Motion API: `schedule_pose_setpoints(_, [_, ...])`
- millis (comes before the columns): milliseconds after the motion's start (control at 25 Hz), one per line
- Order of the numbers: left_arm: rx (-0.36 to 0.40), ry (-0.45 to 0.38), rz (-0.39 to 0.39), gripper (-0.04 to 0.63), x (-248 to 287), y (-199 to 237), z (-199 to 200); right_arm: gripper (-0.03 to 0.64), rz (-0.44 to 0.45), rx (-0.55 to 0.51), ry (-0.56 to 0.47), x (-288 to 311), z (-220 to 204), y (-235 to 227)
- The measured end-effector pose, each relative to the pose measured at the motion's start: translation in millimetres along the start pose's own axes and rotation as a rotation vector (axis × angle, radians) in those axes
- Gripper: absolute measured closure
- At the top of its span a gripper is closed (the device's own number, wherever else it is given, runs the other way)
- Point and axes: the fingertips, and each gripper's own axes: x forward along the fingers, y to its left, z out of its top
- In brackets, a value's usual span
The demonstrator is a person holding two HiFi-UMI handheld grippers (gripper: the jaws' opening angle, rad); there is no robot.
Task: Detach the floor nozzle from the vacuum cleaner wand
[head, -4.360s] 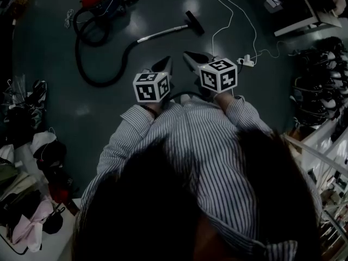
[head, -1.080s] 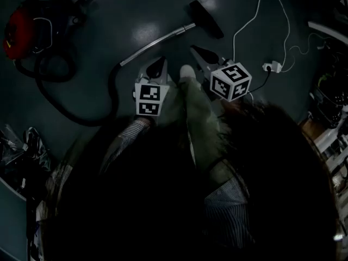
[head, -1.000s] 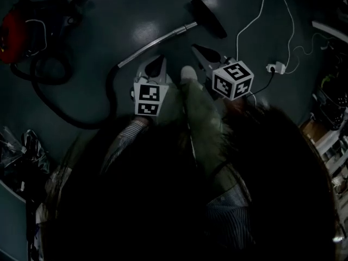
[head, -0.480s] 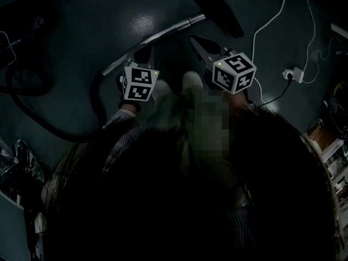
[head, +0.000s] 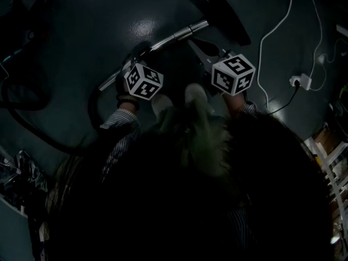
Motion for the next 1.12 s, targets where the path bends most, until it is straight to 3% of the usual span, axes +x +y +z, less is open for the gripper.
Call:
schedule_pose_setpoints(320, [0.161,0.055,-0.063,0.405,24.3,-4.4,-5.4,0.615,0.000,0.011,-0.006,11.7,-5.5,-10.6])
schedule_pose_setpoints(600, [0.137,0.019,-0.105,0.414,24.5,-4.7,-3.8,0.615,0.002,-0.008,0.030,14.5,-10.4,-11.1])
schedule_pose_setpoints(1120, [0.092,-0.068,-0.111,0.414,-3.9,-8.2,9.8,0.615,0.026,-0.014,-0.037,2.4,20.6,14.1])
